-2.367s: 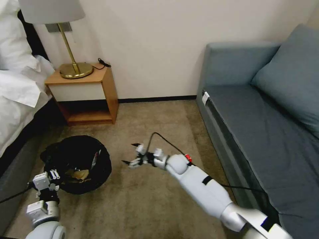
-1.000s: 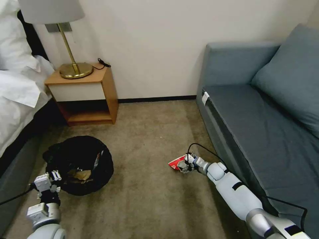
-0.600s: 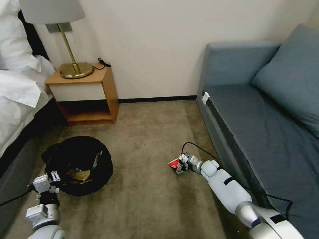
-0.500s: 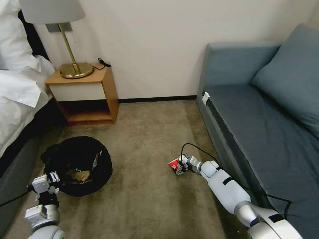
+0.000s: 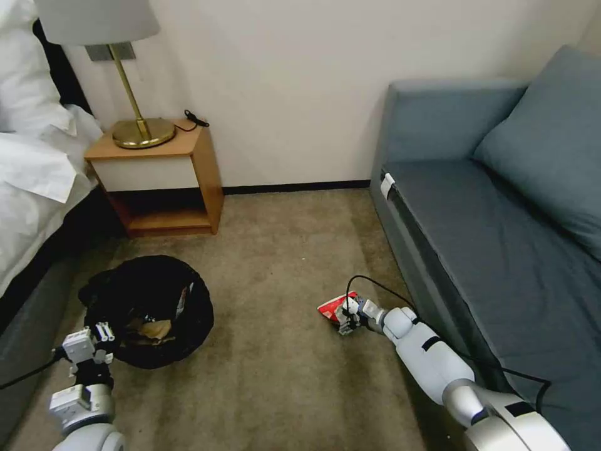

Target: Pick up the trash bin, then pick up the garbage on the floor and place it into the trash bin.

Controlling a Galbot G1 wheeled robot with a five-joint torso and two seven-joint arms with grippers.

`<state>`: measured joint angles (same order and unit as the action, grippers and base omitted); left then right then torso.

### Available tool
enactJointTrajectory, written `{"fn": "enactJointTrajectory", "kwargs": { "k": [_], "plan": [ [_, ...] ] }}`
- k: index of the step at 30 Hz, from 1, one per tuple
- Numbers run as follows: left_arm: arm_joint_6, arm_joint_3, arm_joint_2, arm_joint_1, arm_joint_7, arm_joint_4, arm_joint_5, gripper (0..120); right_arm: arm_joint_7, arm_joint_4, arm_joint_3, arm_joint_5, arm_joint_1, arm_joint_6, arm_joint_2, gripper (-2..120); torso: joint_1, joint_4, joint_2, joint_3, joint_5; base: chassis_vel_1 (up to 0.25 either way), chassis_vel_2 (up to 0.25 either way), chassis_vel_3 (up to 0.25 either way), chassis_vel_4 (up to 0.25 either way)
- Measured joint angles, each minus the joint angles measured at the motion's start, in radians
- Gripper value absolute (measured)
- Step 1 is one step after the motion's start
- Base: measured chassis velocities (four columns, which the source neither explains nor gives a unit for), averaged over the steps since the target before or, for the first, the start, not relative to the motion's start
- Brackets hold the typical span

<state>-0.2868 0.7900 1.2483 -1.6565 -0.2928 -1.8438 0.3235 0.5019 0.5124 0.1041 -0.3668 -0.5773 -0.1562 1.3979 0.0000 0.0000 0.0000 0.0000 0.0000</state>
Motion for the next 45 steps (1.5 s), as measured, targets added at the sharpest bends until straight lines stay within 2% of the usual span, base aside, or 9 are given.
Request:
{"fn": "enactJointTrajectory", "kwargs": {
  "k": [6,7,11,12,16,26,36,39,45],
  "plan": [
    [-0.002,0.002,-0.001,-0.004,-0.001,0.001,0.004,7,-0.018,-0.026,0.013,-0.018,0.009,-0.006,0.017,70,0.0,0.0,0.0,0.0,0.0,0.0,0.0,0.0,0.0],
    [-0.002,0.002,-0.001,-0.004,-0.001,0.001,0.004,7,-0.018,-0.026,0.013,-0.018,0.009,-0.006,0.017,70,0.0,0.0,0.0,0.0,0.0,0.0,0.0,0.0,0.0],
    [-0.005,0.002,0.002,-0.006,-0.002,0.0,0.005,7,-0.02,-0.037,0.016,-0.024,0.01,-0.01,0.021,49,0.0,0.0001,0.0,0.0,0.0001,0.0,0.0,0.0,0.0],
    [-0.005,0.002,0.002,-0.006,-0.002,0.0,0.005,7,-0.02,-0.037,0.016,-0.024,0.01,-0.01,0.021,49,0.0,0.0001,0.0,0.0,0.0001,0.0,0.0,0.0,0.0],
    [-0.009,0.002,0.003,-0.012,-0.002,-0.005,0.005,7,-0.02,-0.043,0.026,-0.026,0.006,-0.014,0.019,32,0.0,0.0002,0.0,0.0,0.0003,0.0,0.0,0.0,0.0],
    [-0.014,0.003,0.004,-0.02,-0.003,-0.015,0.006,7,-0.026,-0.036,0.045,-0.033,-0.007,-0.025,0.017,5,0.0,0.0002,0.0,0.0,0.0001,0.0,0.0,0.0,0.0],
    [-0.021,0.005,0.003,-0.031,-0.004,-0.024,0.006,7,-0.028,0.082,0.033,0.01,-0.043,-0.033,-0.003,2,0.0,-0.0003,0.0,0.0,-0.0003,0.0,0.0,0.0,0.0],
    [-0.023,0.006,0.003,-0.036,-0.004,-0.028,0.006,7,-0.024,0.176,0.002,0.075,-0.067,-0.043,-0.012,2,0.0,-0.0002,0.0,0.0,-0.0001,0.0,0.0,0.0,0.0],
    [-0.023,0.004,0.003,-0.038,-0.004,-0.03,0.002,7,-0.022,0.263,-0.046,0.187,-0.069,-0.096,-0.001,2,0.0,-0.0002,0.0,0.0,-0.0001,0.0,0.0,0.0,0.0]
  ]
}}
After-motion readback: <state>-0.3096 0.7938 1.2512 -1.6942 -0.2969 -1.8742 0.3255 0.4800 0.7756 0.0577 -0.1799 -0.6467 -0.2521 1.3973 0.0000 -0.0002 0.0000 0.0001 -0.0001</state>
